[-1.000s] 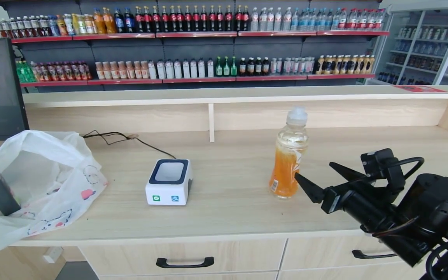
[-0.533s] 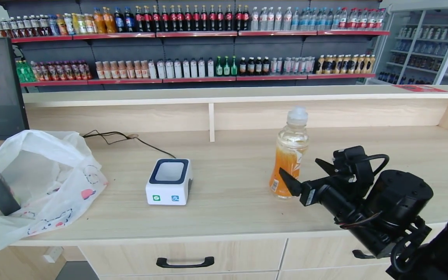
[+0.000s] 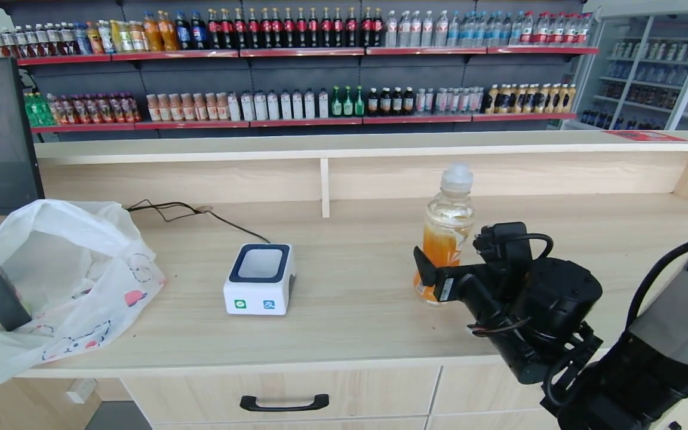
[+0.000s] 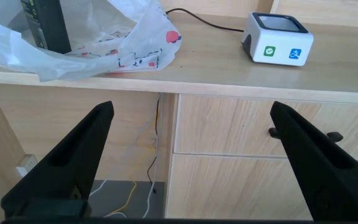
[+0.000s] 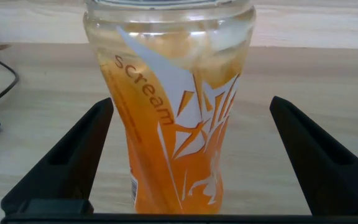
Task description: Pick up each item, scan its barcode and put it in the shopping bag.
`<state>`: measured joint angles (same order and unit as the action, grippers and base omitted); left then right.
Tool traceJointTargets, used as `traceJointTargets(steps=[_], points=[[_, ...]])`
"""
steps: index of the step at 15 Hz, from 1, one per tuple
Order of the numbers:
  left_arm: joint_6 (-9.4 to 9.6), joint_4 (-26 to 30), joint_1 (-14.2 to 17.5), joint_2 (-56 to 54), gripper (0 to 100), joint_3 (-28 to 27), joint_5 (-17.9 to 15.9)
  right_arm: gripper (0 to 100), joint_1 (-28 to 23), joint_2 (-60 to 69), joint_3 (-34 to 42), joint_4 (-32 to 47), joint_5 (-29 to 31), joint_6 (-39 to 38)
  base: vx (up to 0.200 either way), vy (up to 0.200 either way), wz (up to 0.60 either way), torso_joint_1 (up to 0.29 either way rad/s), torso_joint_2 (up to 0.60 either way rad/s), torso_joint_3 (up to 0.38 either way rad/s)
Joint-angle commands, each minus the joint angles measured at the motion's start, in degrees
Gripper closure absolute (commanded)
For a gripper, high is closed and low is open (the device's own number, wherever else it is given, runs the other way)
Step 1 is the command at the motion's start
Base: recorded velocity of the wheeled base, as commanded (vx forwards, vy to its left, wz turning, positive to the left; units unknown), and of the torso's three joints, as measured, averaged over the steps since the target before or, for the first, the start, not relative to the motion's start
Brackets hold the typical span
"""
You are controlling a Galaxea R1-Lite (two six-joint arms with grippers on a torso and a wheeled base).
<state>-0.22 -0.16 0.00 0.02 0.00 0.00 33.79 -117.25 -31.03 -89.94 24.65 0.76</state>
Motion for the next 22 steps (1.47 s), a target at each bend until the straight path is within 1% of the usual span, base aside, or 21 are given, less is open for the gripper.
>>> traceJointTargets(steps=[1, 5, 13, 18, 19, 22], points=[[0.04, 0.0, 0.0, 0.0, 0, 0.0, 0.0, 0, 0.1, -3.1, -1.7, -0.1, 1.5, 0.0, 0.000, 0.000, 0.00, 0.000, 0.00, 0.000], [-0.04, 0.0, 0.0, 0.0, 0, 0.0, 0.0, 0, 0.1, -6.3, -6.5, -0.1, 2.0, -0.8, 0.000, 0.000, 0.00, 0.000, 0.00, 0.000], [-0.13, 0.0, 0.0, 0.0, 0, 0.0, 0.0, 0, -0.1, -6.9, -9.1, -0.1, 1.9, -1.4, 0.000, 0.000, 0.00, 0.000, 0.00, 0.000], [-0.13, 0.0, 0.0, 0.0, 0, 0.0, 0.0, 0, -0.1, -6.4, -8.4, -0.1, 2.0, -2.5, 0.000, 0.000, 0.00, 0.000, 0.00, 0.000], [-0.13, 0.0, 0.0, 0.0, 0, 0.0, 0.0, 100, -0.1, -6.2, -8.3, -0.1, 1.9, -2.5, 0.000, 0.000, 0.00, 0.000, 0.00, 0.000], [-0.13, 0.0, 0.0, 0.0, 0, 0.0, 0.0, 100, 0.0, -5.7, -8.0, -0.1, 1.9, -3.2, 0.000, 0.000, 0.00, 0.000, 0.00, 0.000]])
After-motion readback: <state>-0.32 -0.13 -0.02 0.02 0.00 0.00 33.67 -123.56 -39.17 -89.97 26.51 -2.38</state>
